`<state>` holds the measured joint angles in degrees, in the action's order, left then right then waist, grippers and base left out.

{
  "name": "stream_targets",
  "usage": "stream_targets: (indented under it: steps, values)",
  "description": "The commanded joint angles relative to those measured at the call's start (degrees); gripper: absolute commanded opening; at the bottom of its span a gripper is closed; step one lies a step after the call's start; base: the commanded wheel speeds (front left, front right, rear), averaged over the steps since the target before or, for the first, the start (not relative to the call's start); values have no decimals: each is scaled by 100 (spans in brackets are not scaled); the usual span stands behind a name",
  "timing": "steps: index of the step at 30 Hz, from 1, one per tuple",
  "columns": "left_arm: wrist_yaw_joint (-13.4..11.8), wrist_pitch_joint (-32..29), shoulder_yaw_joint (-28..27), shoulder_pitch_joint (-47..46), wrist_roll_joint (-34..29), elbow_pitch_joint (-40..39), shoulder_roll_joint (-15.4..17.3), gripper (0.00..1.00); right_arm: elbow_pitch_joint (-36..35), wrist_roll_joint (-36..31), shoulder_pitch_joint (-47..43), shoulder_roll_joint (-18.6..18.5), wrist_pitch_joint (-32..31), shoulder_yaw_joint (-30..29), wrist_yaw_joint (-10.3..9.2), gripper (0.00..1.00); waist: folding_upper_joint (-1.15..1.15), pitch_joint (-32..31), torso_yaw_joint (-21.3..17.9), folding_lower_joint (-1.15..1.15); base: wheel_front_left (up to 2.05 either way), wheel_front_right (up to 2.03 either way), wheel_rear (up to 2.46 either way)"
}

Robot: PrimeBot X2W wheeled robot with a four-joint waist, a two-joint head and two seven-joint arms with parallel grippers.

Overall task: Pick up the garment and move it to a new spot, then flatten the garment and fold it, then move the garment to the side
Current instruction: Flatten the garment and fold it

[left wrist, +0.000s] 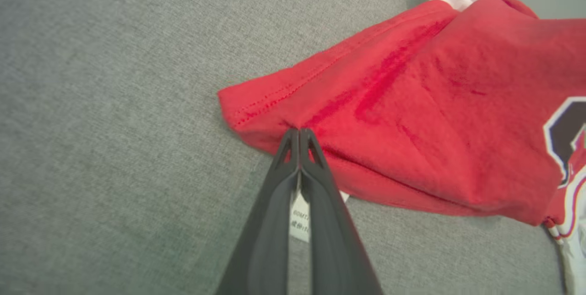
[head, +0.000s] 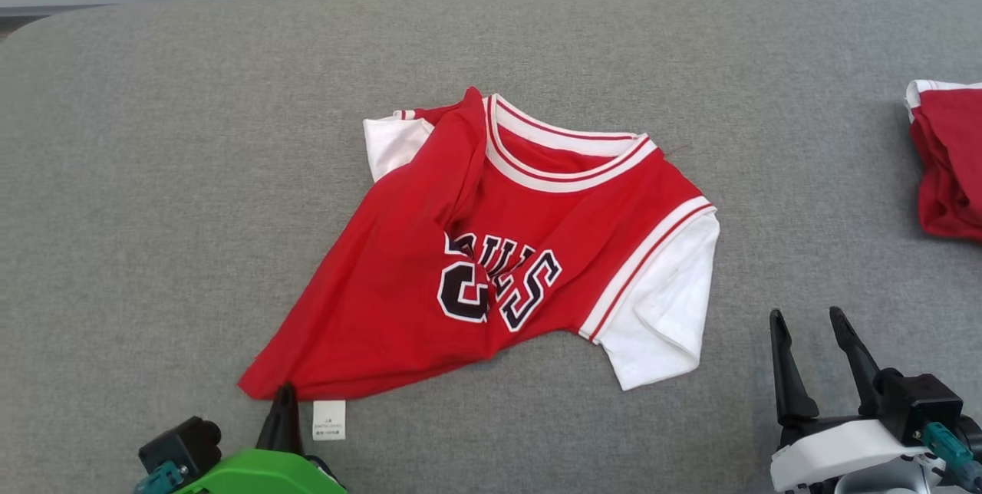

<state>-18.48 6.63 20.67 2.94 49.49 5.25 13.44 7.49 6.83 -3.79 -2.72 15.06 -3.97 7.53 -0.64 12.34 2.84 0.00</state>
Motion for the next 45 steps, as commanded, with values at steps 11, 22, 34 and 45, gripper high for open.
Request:
stream_targets:
  steps: [11,22,34,45]
  values:
    - [255,708,-251,227,-361,-314,302,100,39,-28,-176,-27,15,3,-9,100,64,-337,19,0,0,0,0]
    - [1333,-215,1214,-1204,-772,-792,10,100,3,24,-86,-27,15,118,-9,100,64,-340,-490,0,0,0,0]
    - [1856,-1425,2231,-2663,-792,1381,-752,100,-36,367,185,-25,15,243,-9,100,64,89,-1709,0,0,0,0]
    - [1997,-1207,2181,-3194,-591,3077,-956,100,15,484,269,-24,15,202,-9,100,64,171,-2103,0,0,0,0]
